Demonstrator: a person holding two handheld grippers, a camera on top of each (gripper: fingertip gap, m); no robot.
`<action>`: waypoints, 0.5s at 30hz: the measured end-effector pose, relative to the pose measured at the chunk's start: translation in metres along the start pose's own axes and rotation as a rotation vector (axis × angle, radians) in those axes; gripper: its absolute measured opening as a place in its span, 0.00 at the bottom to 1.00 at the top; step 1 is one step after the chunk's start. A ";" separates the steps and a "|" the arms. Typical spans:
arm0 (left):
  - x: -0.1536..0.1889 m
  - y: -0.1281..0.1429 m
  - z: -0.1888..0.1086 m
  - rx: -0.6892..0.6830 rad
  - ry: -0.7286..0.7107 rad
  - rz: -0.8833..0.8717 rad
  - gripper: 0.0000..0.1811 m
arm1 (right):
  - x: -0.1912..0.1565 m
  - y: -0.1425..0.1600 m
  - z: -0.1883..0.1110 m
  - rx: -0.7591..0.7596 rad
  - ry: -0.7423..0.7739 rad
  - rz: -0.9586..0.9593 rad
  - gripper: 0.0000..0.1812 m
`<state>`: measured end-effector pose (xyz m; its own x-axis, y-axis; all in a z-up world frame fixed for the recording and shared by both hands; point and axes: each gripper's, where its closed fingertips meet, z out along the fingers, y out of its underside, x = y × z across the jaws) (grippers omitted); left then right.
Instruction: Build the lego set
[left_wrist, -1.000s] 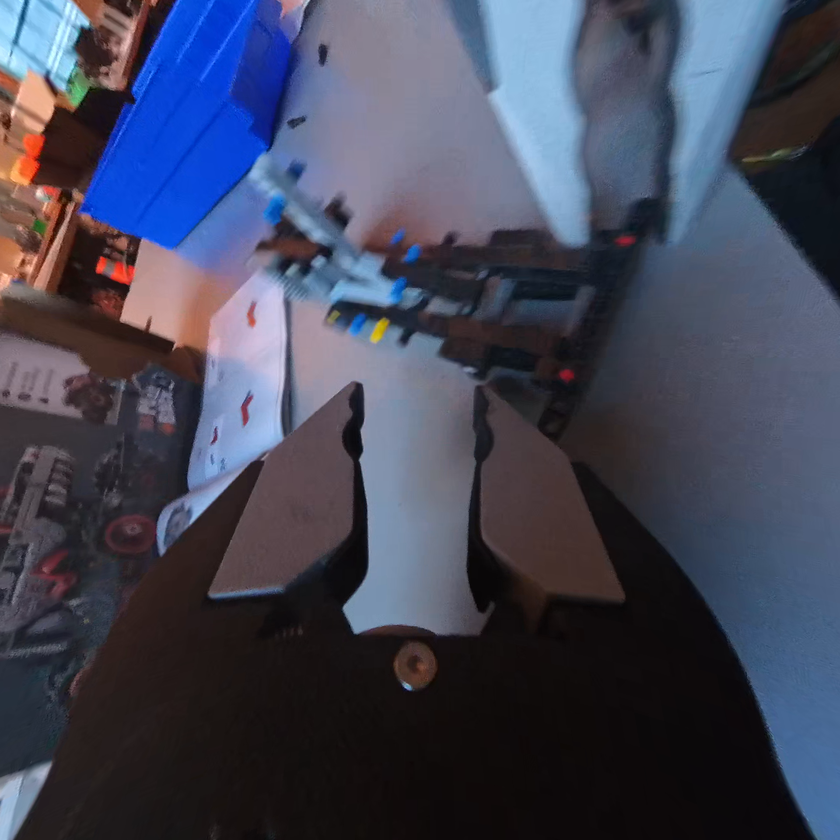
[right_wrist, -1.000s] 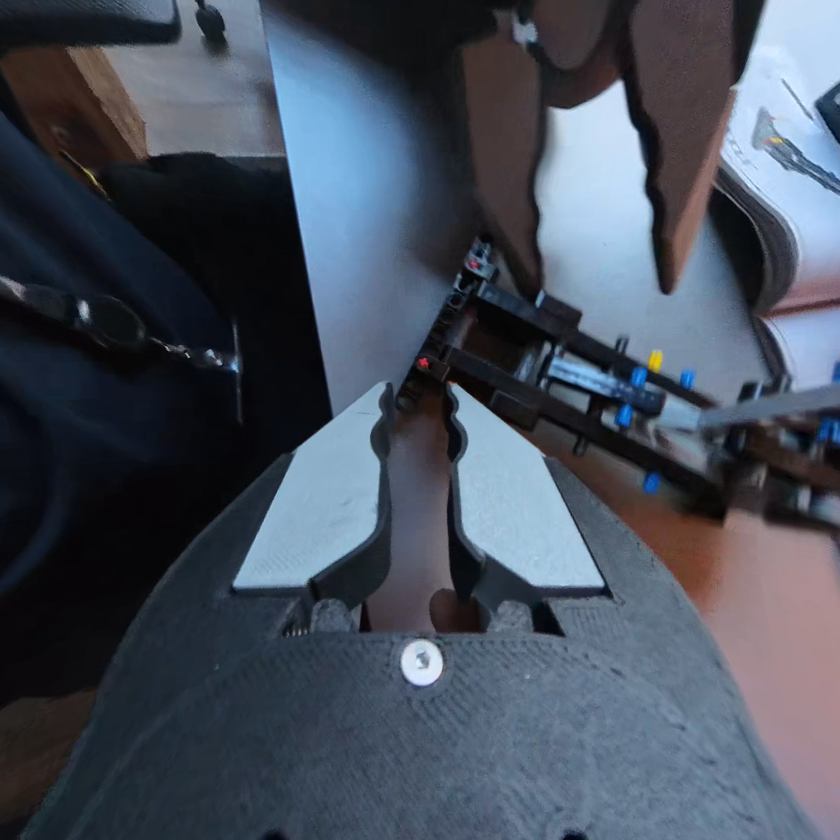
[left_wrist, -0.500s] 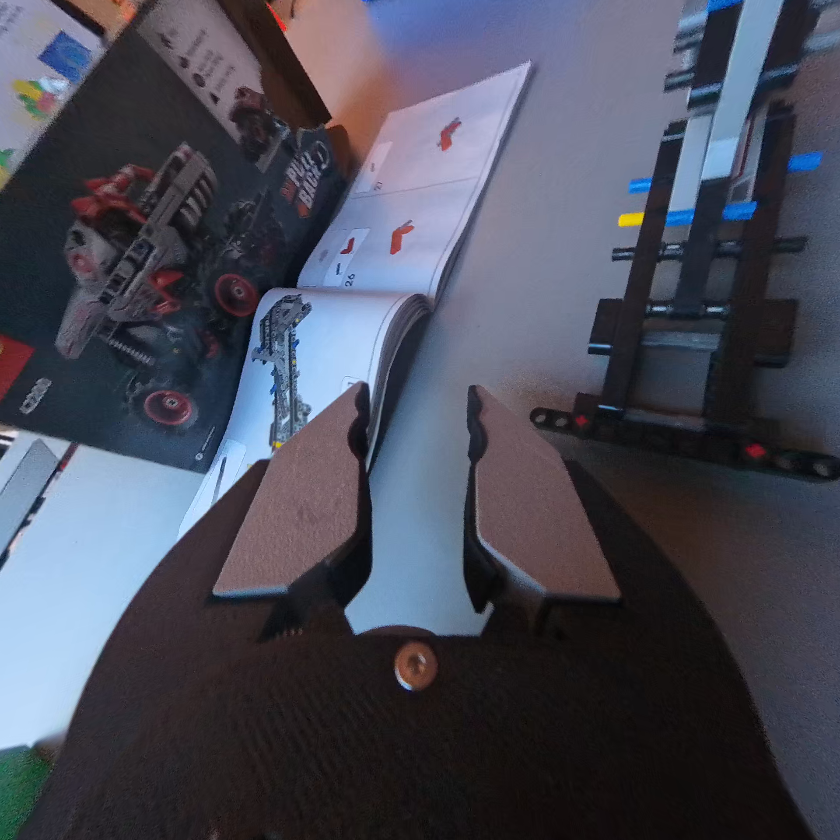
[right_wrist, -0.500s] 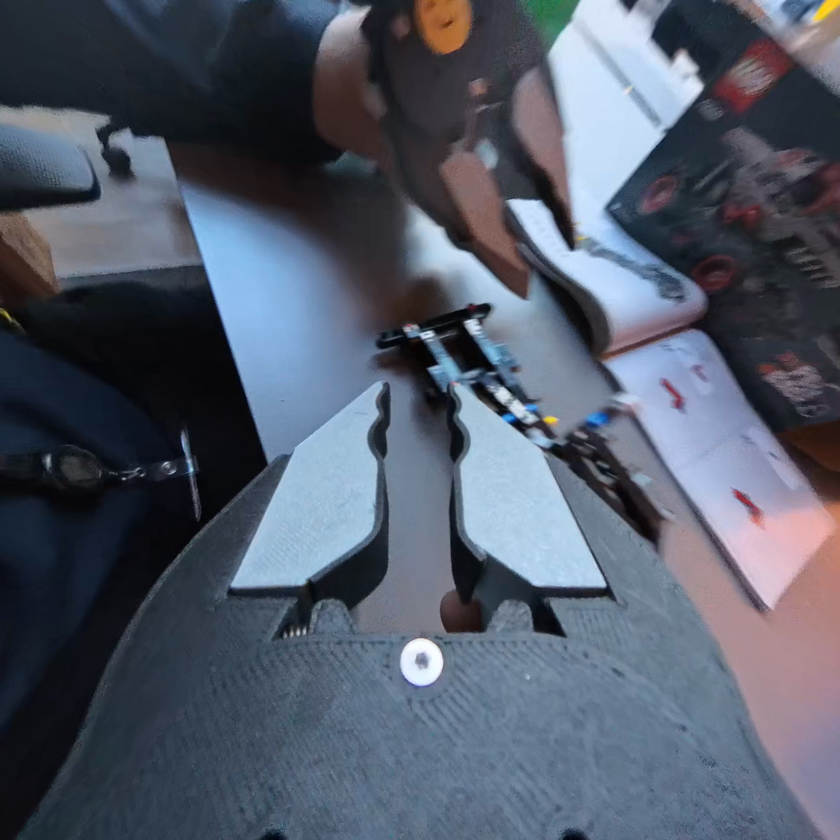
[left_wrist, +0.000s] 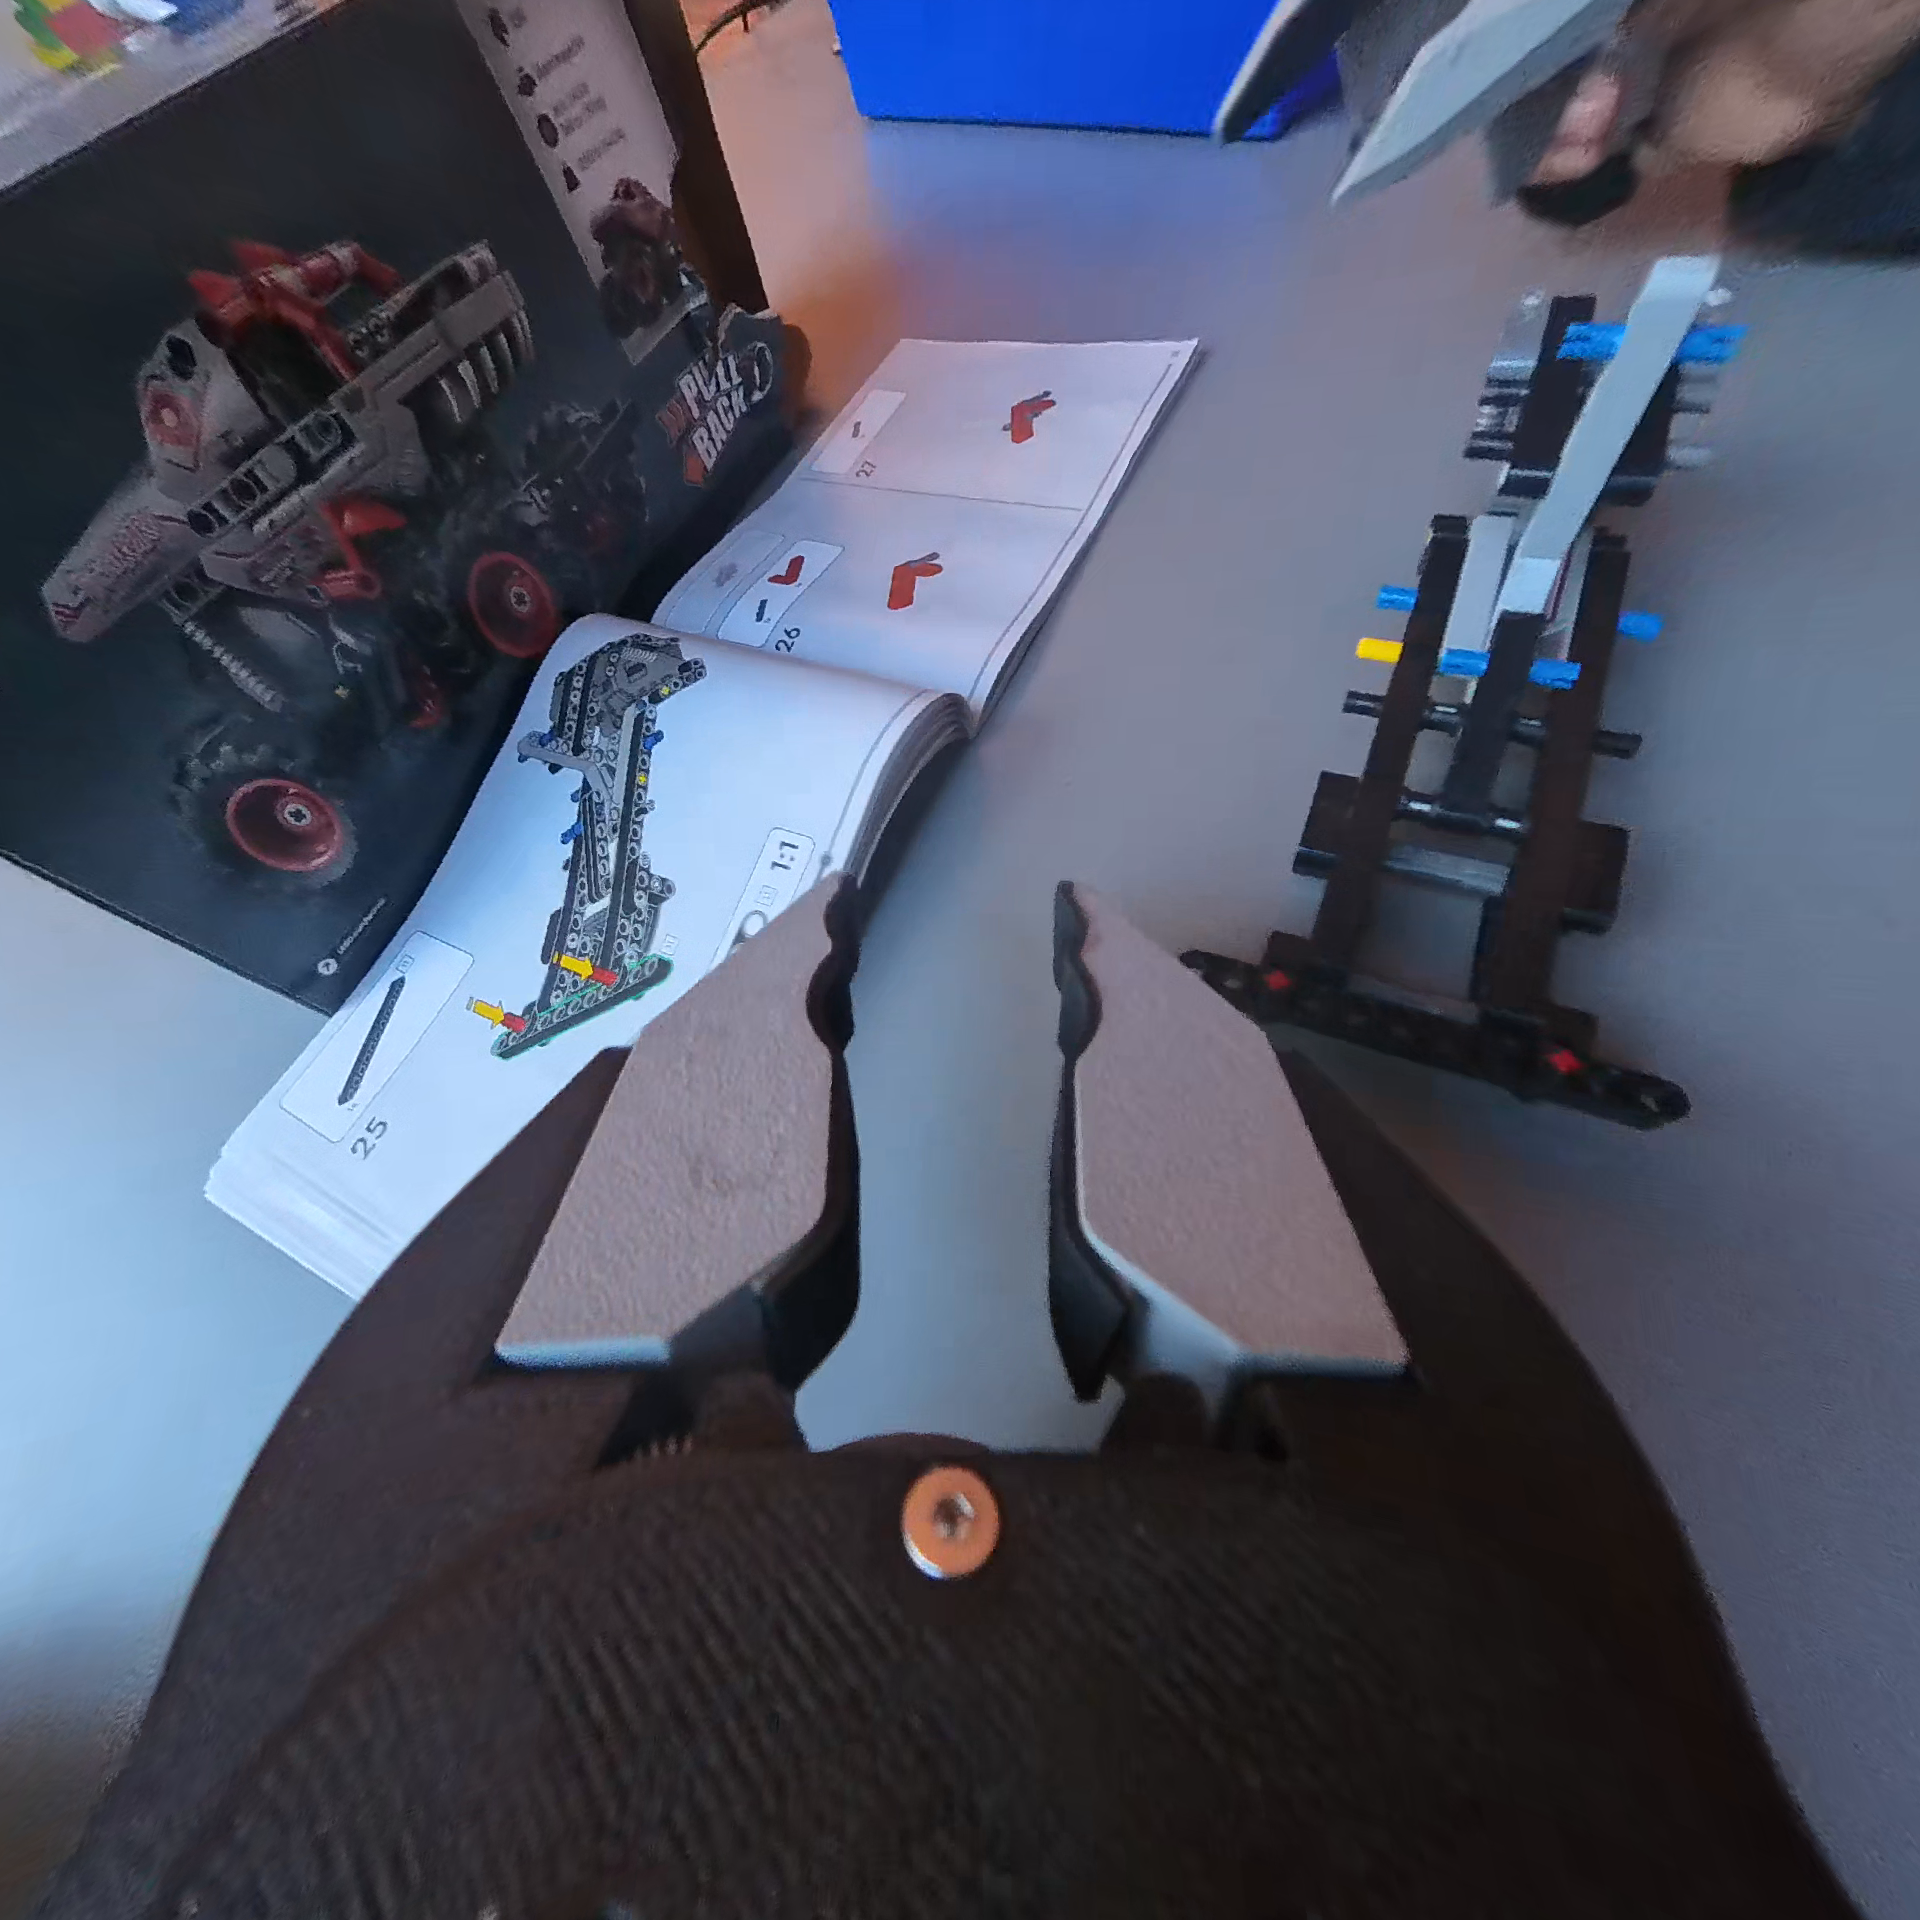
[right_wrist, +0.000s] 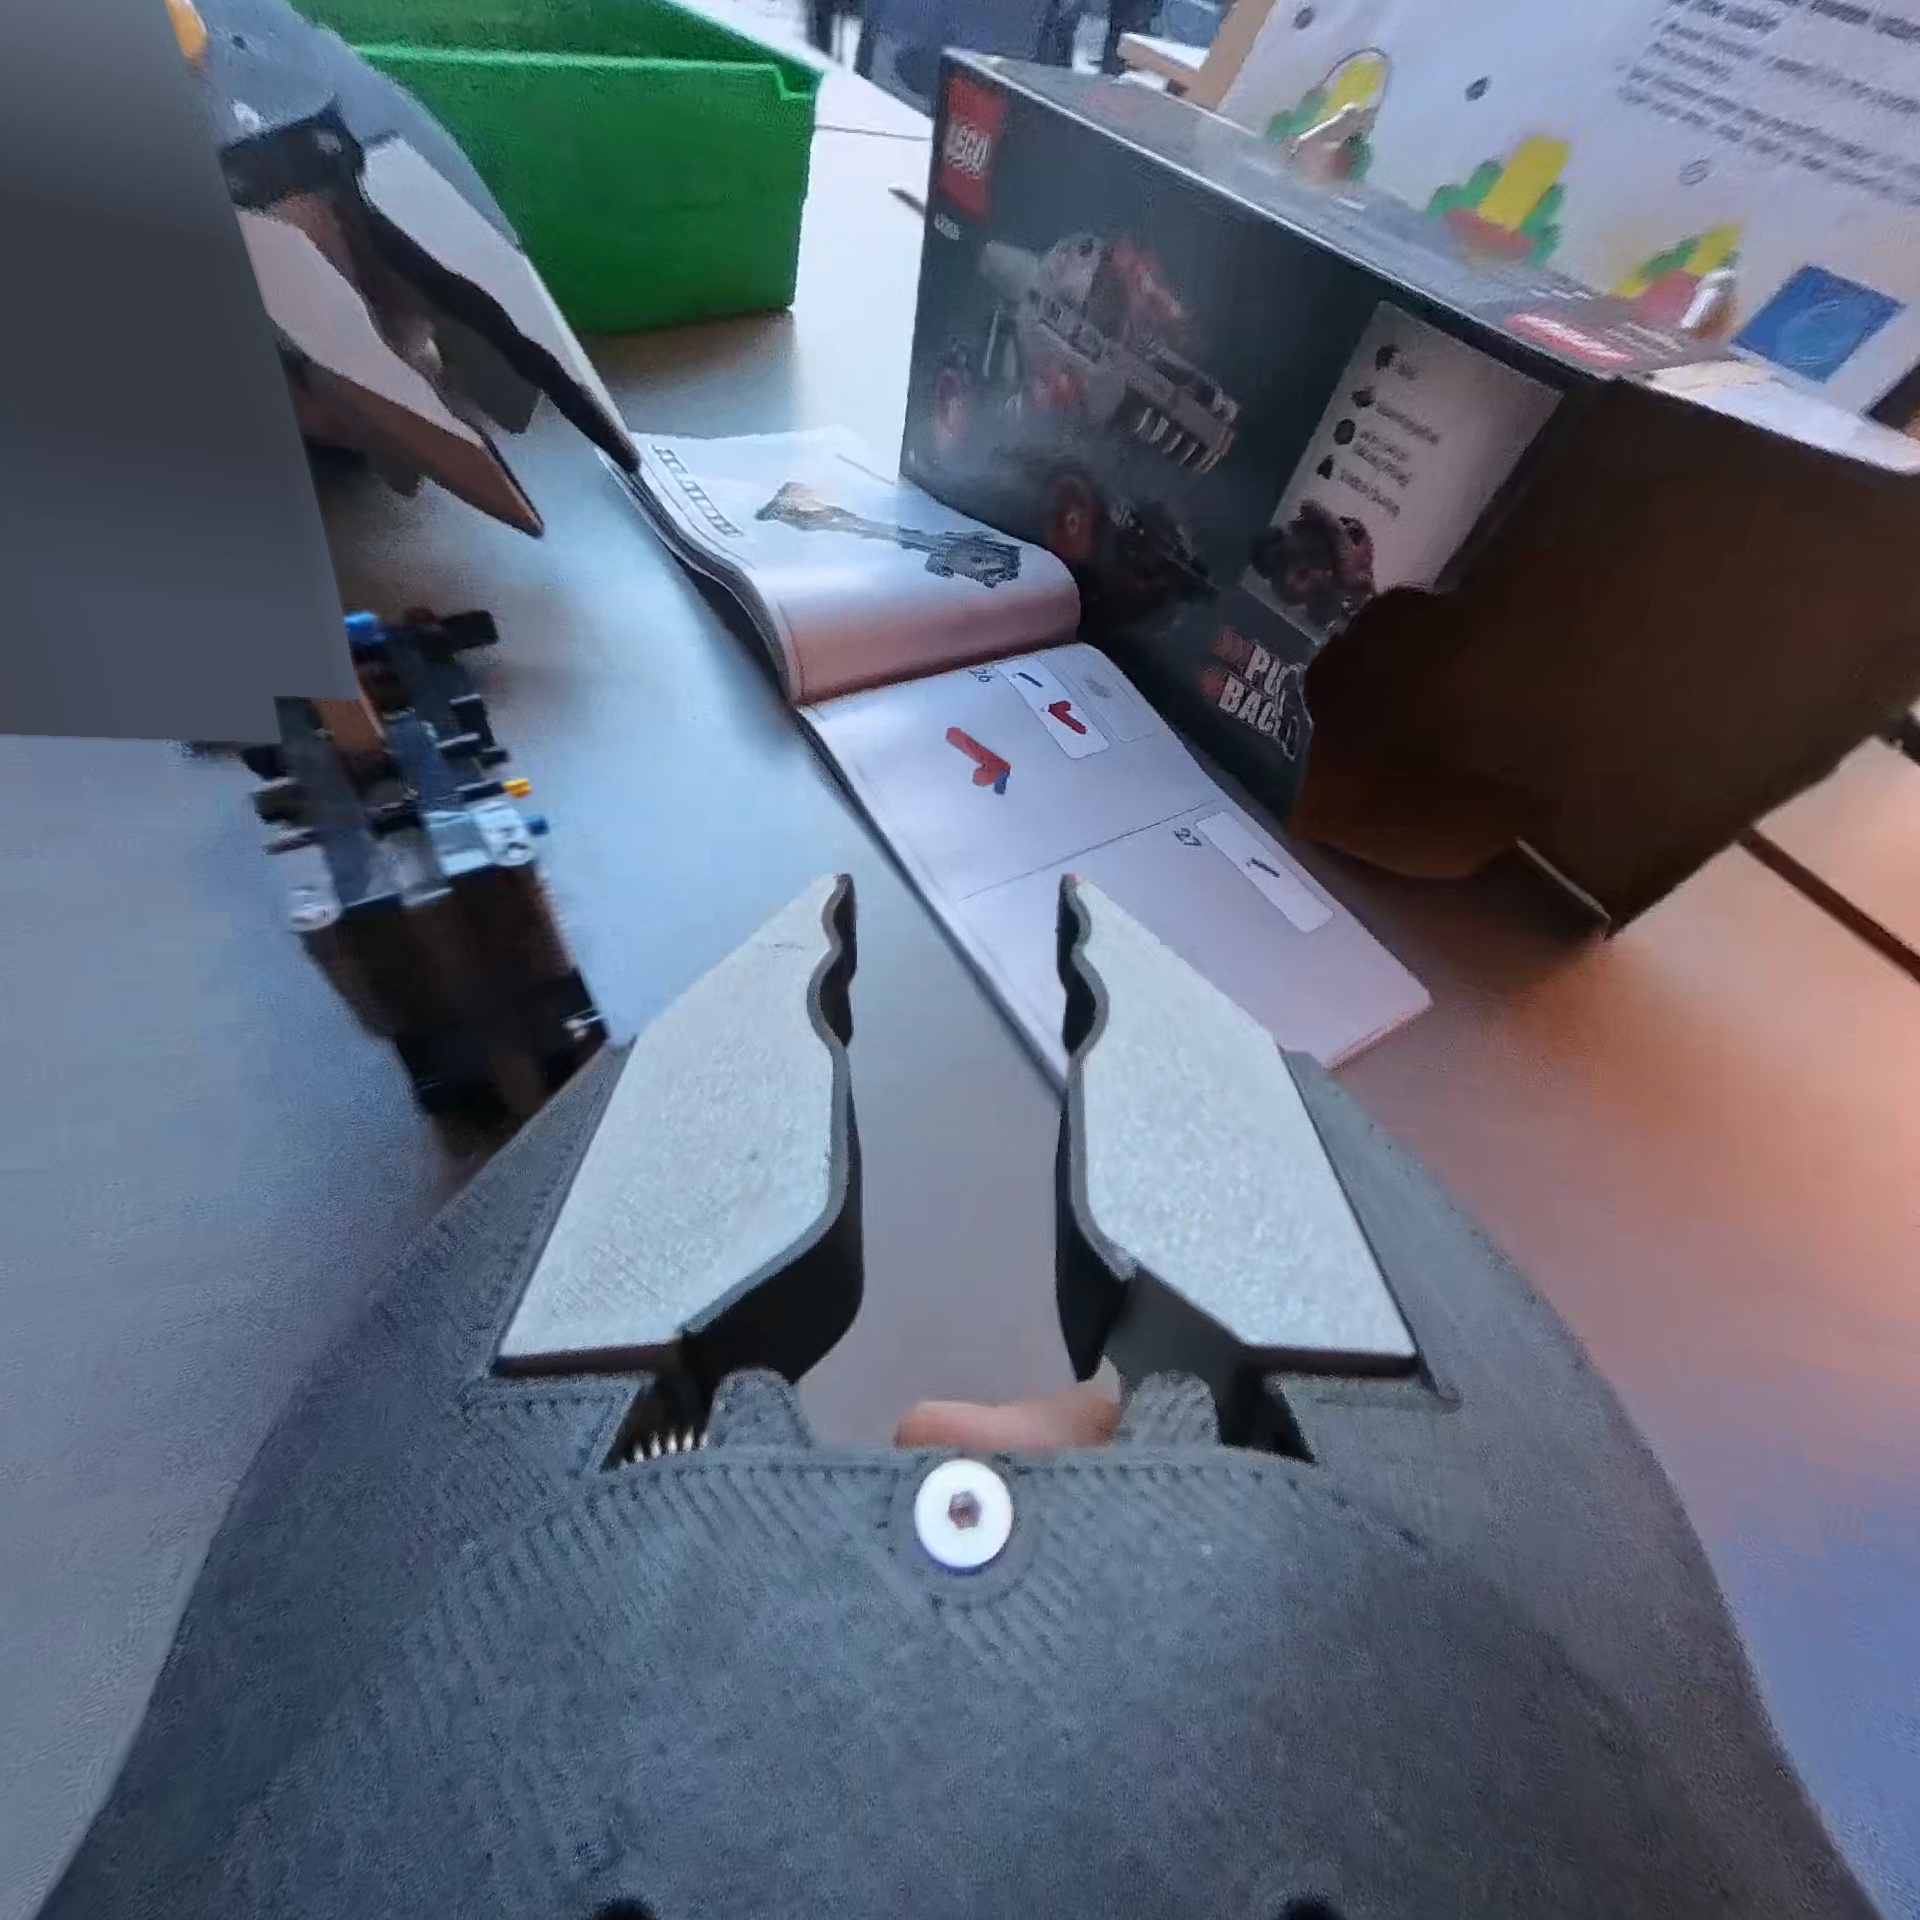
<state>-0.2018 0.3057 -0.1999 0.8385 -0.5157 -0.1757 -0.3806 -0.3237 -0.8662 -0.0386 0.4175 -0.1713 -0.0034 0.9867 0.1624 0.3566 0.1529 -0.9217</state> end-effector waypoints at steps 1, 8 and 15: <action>-0.001 0.000 0.000 0.002 0.002 -0.007 0.19 | 0.001 -0.001 0.006 0.001 -0.020 -0.027 0.20; -0.003 0.000 -0.001 0.006 0.021 -0.030 0.18 | -0.001 -0.010 0.010 0.120 -0.084 0.039 0.20; 0.016 0.001 -0.003 0.003 0.168 -0.040 0.14 | -0.020 -0.018 0.001 0.120 -0.230 0.074 0.27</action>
<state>-0.1895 0.2946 -0.2024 0.7760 -0.6278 -0.0607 -0.3469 -0.3444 -0.8724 -0.0462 0.3953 -0.1584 -0.1984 0.9799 0.0216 0.2504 0.0720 -0.9655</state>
